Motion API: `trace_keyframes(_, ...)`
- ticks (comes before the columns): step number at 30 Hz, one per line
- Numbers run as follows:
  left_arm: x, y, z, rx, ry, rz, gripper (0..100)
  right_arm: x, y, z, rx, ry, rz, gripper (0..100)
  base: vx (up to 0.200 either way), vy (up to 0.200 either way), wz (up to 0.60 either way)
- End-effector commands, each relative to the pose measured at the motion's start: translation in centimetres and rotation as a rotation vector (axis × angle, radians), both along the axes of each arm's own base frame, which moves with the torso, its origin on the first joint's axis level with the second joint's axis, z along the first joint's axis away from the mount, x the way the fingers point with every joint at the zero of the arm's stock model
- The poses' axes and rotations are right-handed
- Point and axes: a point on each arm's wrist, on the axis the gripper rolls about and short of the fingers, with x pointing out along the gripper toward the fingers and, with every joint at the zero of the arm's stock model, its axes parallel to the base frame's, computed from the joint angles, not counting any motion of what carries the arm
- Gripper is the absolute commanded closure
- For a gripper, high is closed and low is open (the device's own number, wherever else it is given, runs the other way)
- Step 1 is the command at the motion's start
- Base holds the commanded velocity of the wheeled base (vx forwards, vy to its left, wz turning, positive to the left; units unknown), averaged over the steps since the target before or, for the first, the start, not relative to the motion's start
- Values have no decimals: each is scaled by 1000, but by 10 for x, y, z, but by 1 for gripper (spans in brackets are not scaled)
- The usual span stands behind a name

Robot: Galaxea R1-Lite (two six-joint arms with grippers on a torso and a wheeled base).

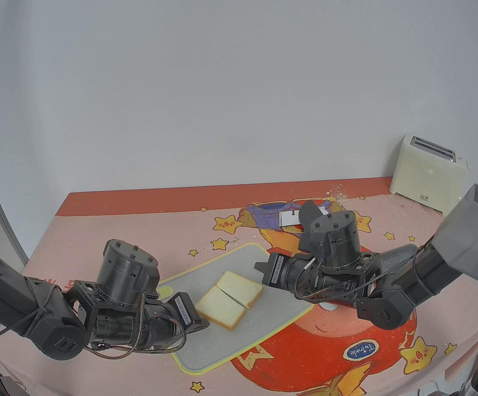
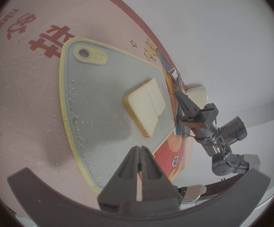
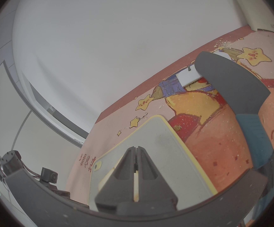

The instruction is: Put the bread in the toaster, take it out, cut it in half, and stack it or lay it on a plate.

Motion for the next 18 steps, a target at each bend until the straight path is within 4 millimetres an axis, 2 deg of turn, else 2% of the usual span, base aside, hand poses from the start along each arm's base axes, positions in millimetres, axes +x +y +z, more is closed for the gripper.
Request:
trace_keyframes(1,2,-1,-5,10,14,4,100,1,3,3,10,-10,1,100,0,0,0)
trace_keyframes(8,3,0,-6,17,20,7,100,15,8,-11,-41,11,-67,100,0,0,0)
trace_keyframes(18,0,3,-5,20,20,11,100,15,14,-22,-49,24,-58,100,0,0,0)
